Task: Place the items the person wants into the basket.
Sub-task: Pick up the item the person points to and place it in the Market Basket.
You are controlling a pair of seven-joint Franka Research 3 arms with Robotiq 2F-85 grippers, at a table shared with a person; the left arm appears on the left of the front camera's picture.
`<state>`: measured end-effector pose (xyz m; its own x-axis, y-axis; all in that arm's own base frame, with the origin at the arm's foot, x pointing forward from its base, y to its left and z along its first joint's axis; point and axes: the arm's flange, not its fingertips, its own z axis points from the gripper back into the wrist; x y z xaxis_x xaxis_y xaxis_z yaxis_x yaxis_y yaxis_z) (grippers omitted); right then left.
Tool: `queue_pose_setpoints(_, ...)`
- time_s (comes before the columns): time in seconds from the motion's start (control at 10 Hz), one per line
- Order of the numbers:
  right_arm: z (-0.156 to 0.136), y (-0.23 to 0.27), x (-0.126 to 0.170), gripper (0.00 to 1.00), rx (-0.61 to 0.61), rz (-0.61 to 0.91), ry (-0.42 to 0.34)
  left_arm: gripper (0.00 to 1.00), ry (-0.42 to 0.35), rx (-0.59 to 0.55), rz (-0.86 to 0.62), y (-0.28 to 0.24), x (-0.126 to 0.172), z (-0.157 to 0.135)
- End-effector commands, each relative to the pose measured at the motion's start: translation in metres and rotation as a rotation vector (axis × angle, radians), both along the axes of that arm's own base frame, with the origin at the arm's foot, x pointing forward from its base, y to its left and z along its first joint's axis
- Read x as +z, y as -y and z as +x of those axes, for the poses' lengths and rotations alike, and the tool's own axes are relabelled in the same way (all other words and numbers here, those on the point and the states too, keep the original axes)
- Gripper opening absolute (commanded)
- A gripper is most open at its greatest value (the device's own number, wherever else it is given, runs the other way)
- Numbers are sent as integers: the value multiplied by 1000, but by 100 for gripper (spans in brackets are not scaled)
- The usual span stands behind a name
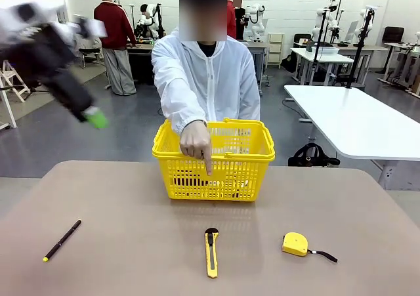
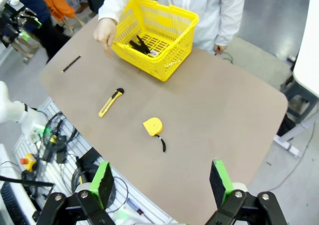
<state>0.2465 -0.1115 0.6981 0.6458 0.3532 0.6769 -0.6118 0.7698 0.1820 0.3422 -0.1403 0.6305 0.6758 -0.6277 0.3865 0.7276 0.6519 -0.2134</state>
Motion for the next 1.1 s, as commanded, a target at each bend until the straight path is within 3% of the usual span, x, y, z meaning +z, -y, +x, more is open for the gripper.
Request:
queue_pose_setpoints(0.0,2,0,-1,100,14,11,3,100,-121,208,109,69,3,17)
queue_pose_setpoints(0.1,2,0,-1,100,14,11,3,100,-143,294,178,105,-12,10)
queue_pose_setpoints(0.4,2,0,-1,100,14,11,3,100,-107,444,389,171,-60,-1)
queue_pose_setpoints(0.8,2,0,-1,100,14,11,3,100,-141,455,382,180,-86,6)
queue_pose_setpoints(1.0,2,0,-1,100,14,11,3,100,-121,441,406,183,-91,-2)
